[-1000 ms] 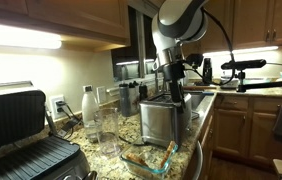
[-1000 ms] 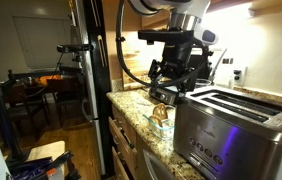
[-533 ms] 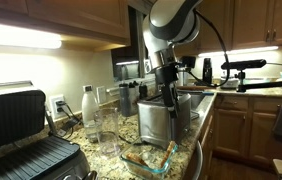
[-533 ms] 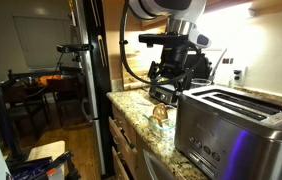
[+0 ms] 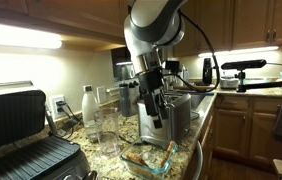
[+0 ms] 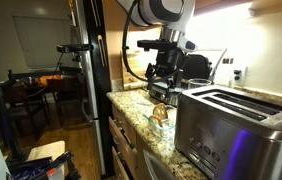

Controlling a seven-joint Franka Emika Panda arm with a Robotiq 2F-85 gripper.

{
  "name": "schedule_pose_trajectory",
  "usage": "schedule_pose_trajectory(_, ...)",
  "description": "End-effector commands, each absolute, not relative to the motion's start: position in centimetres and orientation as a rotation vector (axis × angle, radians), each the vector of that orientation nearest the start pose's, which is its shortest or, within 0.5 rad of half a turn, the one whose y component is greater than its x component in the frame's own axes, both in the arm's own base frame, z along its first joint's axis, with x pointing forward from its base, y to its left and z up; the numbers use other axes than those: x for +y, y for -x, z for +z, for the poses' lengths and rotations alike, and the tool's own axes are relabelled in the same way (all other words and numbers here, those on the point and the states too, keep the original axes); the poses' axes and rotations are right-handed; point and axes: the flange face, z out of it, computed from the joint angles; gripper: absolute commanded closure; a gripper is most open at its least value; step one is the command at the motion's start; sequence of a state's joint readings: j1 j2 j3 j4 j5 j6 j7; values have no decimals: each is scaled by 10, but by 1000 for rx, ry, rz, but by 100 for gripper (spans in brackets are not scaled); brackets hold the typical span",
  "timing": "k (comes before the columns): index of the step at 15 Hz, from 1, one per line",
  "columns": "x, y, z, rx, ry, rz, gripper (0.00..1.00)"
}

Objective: Take the two slices of bread out of the bowl and put them in the toaster

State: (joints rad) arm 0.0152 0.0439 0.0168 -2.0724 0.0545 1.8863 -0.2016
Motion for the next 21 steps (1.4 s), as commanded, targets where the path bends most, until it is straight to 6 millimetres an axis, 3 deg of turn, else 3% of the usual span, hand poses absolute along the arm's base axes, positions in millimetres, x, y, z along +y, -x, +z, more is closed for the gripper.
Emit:
schedule_pose_trajectory(1,34,-537,389,-262,3021,356,0)
schedule_pose_trajectory(21,68,-560,346,-23,3047,311,0)
